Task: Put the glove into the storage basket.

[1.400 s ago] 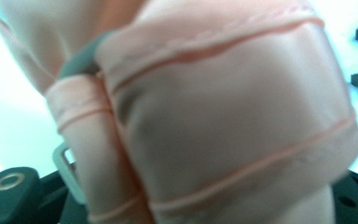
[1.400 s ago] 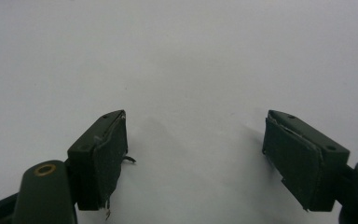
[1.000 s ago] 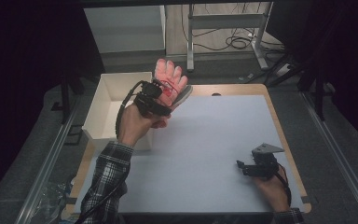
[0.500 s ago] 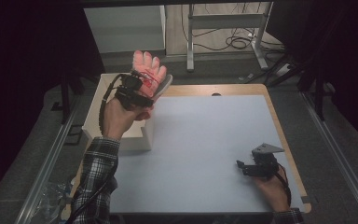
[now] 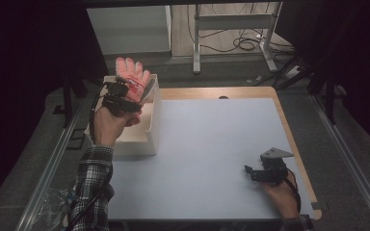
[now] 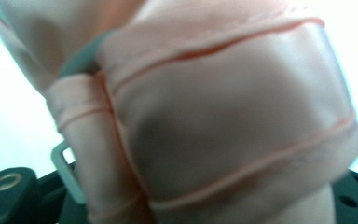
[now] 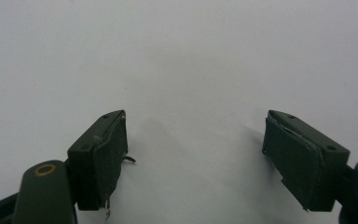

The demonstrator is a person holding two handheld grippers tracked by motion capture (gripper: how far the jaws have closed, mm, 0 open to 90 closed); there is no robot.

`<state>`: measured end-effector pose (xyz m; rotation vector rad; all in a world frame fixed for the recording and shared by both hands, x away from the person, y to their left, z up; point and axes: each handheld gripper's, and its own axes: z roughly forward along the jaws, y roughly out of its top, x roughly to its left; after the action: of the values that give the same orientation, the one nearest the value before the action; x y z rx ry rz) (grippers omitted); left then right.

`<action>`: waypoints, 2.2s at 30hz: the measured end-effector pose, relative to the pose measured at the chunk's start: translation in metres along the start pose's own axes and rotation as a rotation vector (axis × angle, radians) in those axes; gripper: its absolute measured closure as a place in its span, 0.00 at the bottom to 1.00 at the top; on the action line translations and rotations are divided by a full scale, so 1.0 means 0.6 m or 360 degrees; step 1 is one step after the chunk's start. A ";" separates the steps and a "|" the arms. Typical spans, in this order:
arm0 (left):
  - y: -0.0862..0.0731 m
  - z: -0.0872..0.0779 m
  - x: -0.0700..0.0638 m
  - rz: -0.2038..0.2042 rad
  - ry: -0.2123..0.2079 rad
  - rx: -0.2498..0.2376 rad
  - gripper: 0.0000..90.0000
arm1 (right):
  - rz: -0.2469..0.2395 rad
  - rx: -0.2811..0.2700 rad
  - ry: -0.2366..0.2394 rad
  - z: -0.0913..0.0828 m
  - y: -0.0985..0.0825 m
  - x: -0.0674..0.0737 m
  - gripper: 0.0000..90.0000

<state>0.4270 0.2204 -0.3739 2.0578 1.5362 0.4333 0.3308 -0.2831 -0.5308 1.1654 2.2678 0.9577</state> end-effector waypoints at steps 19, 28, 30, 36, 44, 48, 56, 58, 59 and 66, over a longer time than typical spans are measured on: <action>-0.028 0.118 0.028 -0.0083 0.0051 0.0047 0.55 | 0.0000 0.0000 0.0000 0.000 0.000 0.000 0.25; -0.025 0.157 0.021 -0.0062 0.0084 0.0109 0.53 | 0.0000 -0.0001 0.0000 0.000 0.000 0.000 0.25; -0.025 0.164 0.019 -0.0057 0.0086 0.0130 0.53 | 0.0000 -0.0001 0.0000 0.000 0.000 0.000 0.25; -0.024 0.180 0.017 -0.0041 0.0099 0.0217 0.50 | -0.0001 -0.0001 0.0000 0.000 0.000 0.000 0.25; -0.018 0.194 0.013 -0.0014 0.0098 0.0327 0.38 | 0.0000 -0.0001 0.0000 0.000 0.000 0.000 0.25; -0.017 0.197 0.009 0.0008 0.0124 0.0368 0.22 | 0.0000 -0.0001 0.0000 0.000 0.000 0.000 0.25; -0.019 0.184 0.012 0.0000 0.0108 0.0316 0.09 | -0.0001 0.0000 0.0000 0.000 0.000 0.000 0.25; -0.020 0.176 0.015 -0.0006 0.0105 0.0301 0.08 | -0.0001 -0.0001 0.0000 0.000 0.000 0.000 0.25; -0.020 0.172 0.016 -0.0005 0.0100 0.0297 0.09 | -0.0001 0.0001 0.0000 0.000 0.000 0.000 0.25; -0.024 0.149 0.023 -0.0009 0.0066 0.0226 0.08 | -0.0002 0.0000 0.0000 0.000 0.000 0.000 0.25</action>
<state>0.4686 0.2165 -0.4555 2.1634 1.6393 0.3766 0.3307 -0.2831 -0.5307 1.1642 2.2684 0.9571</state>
